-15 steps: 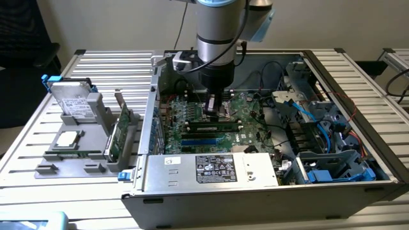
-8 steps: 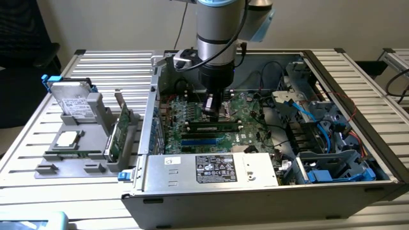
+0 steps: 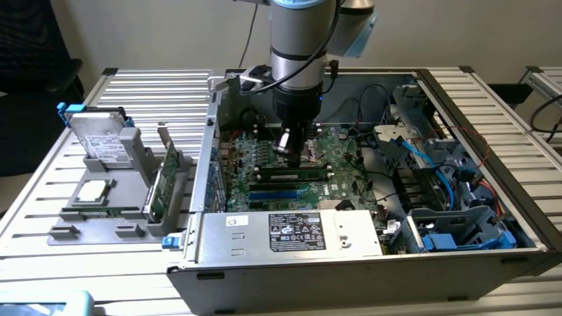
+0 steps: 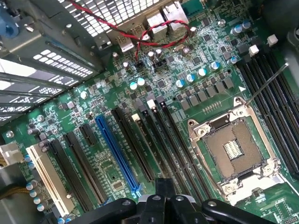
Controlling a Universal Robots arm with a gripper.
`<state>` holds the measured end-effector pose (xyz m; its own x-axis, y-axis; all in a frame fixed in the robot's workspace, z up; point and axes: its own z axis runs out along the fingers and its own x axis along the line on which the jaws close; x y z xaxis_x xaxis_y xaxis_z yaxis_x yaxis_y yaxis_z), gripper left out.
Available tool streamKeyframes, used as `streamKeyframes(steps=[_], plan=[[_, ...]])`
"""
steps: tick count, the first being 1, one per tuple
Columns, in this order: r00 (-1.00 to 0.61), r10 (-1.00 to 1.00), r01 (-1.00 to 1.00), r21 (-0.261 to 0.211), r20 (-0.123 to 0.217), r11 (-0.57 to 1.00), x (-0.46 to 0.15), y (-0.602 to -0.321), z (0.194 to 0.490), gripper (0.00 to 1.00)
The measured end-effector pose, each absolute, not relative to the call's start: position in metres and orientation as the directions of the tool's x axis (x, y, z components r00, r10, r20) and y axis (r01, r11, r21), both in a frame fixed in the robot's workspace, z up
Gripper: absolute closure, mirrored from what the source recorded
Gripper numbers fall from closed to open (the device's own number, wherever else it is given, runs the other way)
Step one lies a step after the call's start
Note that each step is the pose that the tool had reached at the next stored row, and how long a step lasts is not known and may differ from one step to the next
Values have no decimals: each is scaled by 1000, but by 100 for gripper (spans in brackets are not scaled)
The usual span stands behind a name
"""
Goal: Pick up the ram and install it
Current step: 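Press down the ram until it locks into place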
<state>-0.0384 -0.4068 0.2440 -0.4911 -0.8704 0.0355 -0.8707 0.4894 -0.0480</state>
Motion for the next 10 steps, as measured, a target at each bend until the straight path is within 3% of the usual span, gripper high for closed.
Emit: streamKeyframes(steps=[10], plan=[[-602, -797, -798, -48, 35, 601, -38, -407, 244, 89]])
